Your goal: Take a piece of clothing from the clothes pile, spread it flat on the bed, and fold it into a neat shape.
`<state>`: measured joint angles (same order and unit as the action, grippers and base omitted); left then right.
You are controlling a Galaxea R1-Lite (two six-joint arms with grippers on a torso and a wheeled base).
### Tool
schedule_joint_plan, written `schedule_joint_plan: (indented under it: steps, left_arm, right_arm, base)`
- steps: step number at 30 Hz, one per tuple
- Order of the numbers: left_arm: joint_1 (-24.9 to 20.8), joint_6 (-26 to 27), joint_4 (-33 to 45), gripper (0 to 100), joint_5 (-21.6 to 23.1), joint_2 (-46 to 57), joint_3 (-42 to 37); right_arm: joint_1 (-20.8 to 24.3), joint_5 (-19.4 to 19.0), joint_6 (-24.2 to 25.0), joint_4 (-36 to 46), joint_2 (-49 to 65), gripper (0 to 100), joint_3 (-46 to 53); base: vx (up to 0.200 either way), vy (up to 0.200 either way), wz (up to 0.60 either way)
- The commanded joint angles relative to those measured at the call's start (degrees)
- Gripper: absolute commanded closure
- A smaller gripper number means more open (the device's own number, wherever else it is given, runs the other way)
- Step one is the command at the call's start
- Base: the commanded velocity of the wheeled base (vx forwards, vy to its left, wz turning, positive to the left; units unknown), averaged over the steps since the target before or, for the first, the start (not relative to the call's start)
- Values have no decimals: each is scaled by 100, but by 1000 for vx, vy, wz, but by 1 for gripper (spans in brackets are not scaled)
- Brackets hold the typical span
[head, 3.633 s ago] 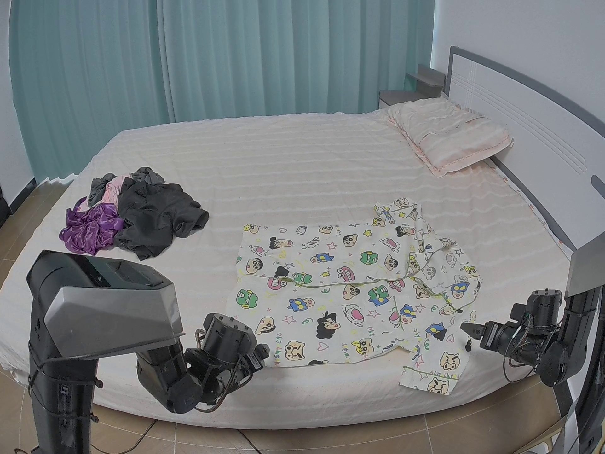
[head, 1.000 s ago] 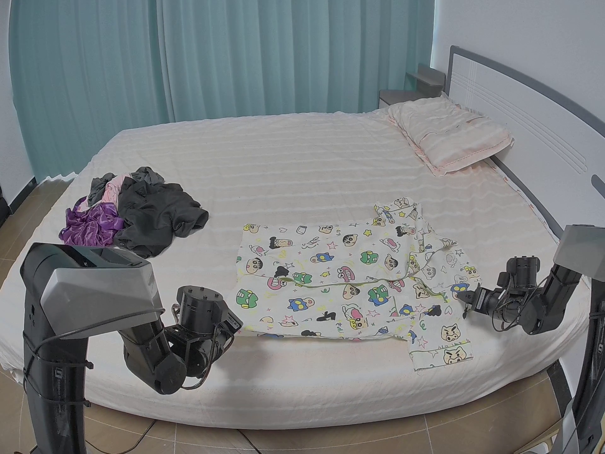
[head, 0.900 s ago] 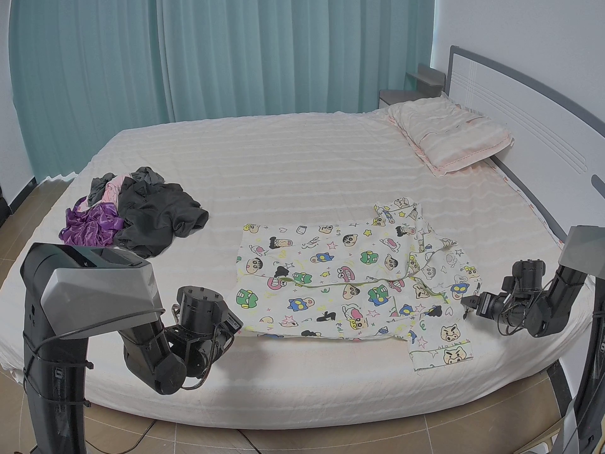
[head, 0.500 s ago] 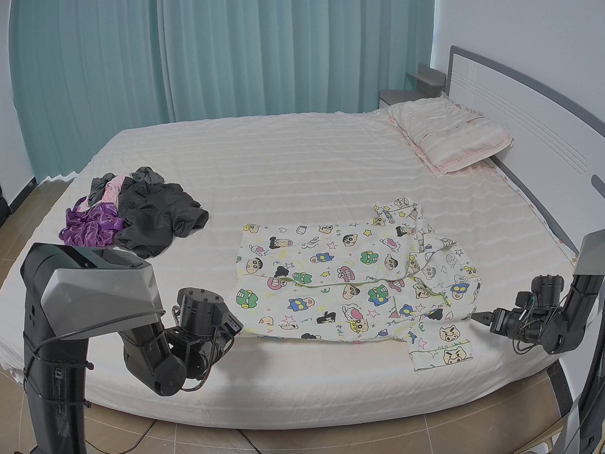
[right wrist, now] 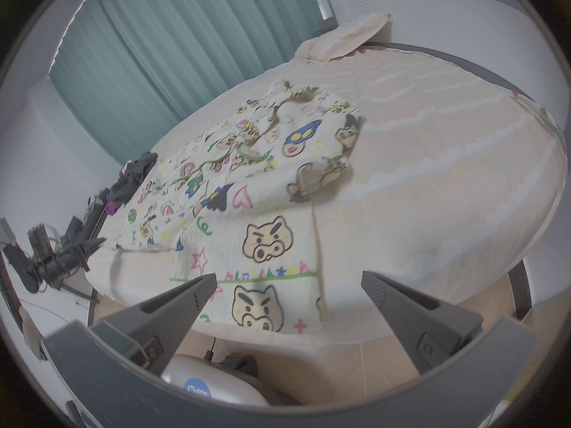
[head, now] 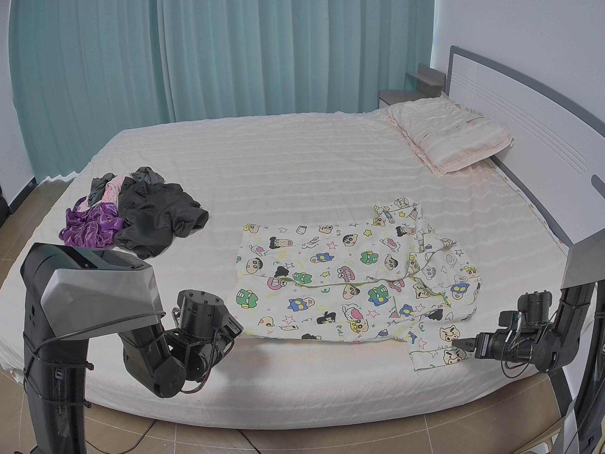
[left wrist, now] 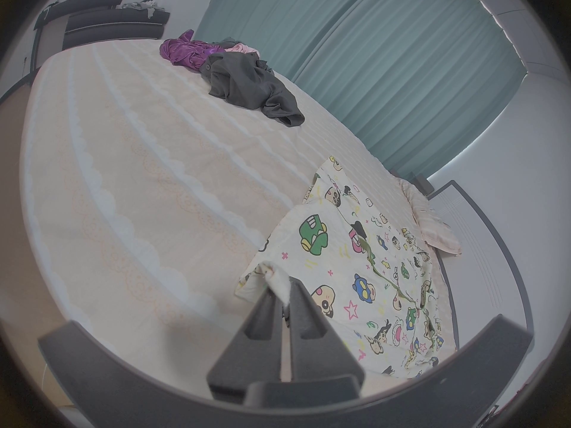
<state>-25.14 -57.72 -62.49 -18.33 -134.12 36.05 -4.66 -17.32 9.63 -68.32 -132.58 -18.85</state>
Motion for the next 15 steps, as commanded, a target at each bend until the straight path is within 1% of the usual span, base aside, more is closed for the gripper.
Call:
schedule_joint_plan:
  steps: [1,3,5,8,9,10,11,15]
  left_arm:
    - [0,-2,0,100,-3,18,-1]
    - [0,-2,0,100,-3,18,-1]
    - [-9,-2,0,100,-3,26,-1]
    - [0,-2,0,100,-3,26,-1]
    - [-9,-2,0,100,-3,26,-1]
    - [-9,-2,0,100,-3,26,-1]
    - [-9,-2,0,100,-3,26,-1]
    - [-9,-2,0,100,-12,26,-1]
  right_arm:
    - [211,133,-102,-6,-118,0,39]
    - [272,238,-190,-6,-154,0,39]
    - [351,256,-313,-6,-171,0,57]
    - [387,265,-330,-6,-180,0,57]
    - [510,308,-321,3,-206,0,4]
    - [527,361,-321,3,-224,0,4]
    - [527,396,-321,-6,-233,100,4]
    - [518,396,-321,3,-224,100,13]
  base:
    - [0,0,0]
    - [0,0,0]
    - [0,0,0]
    - [0,0,0]
    - [0,0,0]
    - [0,0,0]
    - [0,0,0]
    - [0,0,0]
